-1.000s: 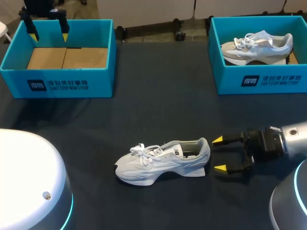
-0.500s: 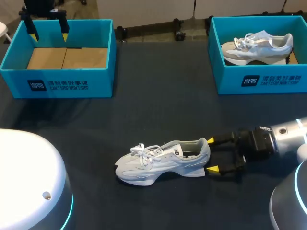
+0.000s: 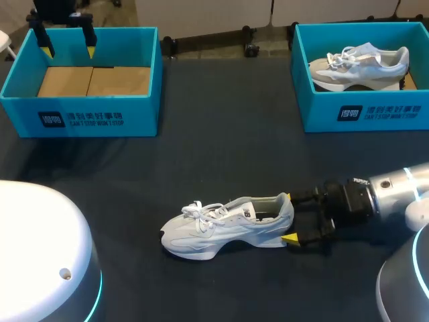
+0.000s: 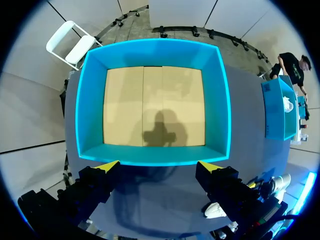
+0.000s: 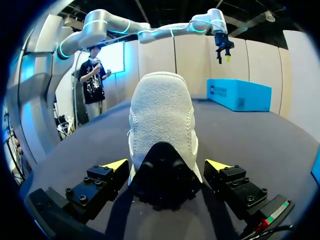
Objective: Take the shoe out of the shoebox, open the shoe tongue, remove and reinsert the insole, then place the shoe into the shoebox
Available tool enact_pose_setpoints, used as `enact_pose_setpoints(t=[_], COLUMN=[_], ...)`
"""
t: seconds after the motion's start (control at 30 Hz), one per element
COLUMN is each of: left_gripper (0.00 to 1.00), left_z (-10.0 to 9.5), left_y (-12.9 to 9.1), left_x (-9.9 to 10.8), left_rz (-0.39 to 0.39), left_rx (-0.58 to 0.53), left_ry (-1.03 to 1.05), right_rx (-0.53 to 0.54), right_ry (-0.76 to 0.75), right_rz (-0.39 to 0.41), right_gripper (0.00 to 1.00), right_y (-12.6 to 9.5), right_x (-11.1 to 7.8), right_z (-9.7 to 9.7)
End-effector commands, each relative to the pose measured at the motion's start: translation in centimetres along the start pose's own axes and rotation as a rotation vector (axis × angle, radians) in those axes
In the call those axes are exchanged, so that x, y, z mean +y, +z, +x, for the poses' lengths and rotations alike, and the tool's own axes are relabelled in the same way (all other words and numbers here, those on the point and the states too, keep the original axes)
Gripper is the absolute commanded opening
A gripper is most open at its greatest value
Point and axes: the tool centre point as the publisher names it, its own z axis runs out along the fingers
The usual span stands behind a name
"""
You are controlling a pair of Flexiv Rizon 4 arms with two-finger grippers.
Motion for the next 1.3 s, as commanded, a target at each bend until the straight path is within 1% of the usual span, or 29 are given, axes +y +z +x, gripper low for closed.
enact_pose_setpoints(t=[0.03, 0.2, 0.4, 0.53, 0.8, 1.0, 1.3], left_gripper=[1.0, 1.0, 1.0, 1.0, 1.0, 1.0, 1.0], left_z=[0.0, 0.0, 0.0, 0.0, 0.0, 0.0, 0.0], left_y=[0.0, 0.0, 0.0, 0.0, 0.0, 0.0, 0.0], left_x=[0.0, 0.0, 0.0, 0.0, 0.0, 0.0, 0.0], left_rz=[0.0, 0.0, 0.0, 0.0, 0.0, 0.0, 0.0], left_rx=[0.0, 0.0, 0.0, 0.0, 0.0, 0.0, 0.0], left_ry=[0.0, 0.0, 0.0, 0.0, 0.0, 0.0, 0.0], right_rx=[-0.001, 0.002, 0.005, 0.009, 0.024, 0.032, 0.032], right_ry=[0.004, 0.014, 0.018, 0.006, 0.001, 0.0, -0.018], right_rz=[0.006, 0.019, 0.019, -0.002, -0.009, -0.016, -0.042], right_gripper=[1.0, 1.0, 1.0, 1.0, 1.0, 1.0, 1.0], right_y=[0.6, 1.0, 1.7, 1.8, 2.7, 3.2, 3.4], right_x=[0.2, 0.7, 0.7, 0.7, 1.0, 0.9, 1.0], right_z=[0.0, 0.1, 0.0, 0.0, 0.0, 0.1, 0.3])
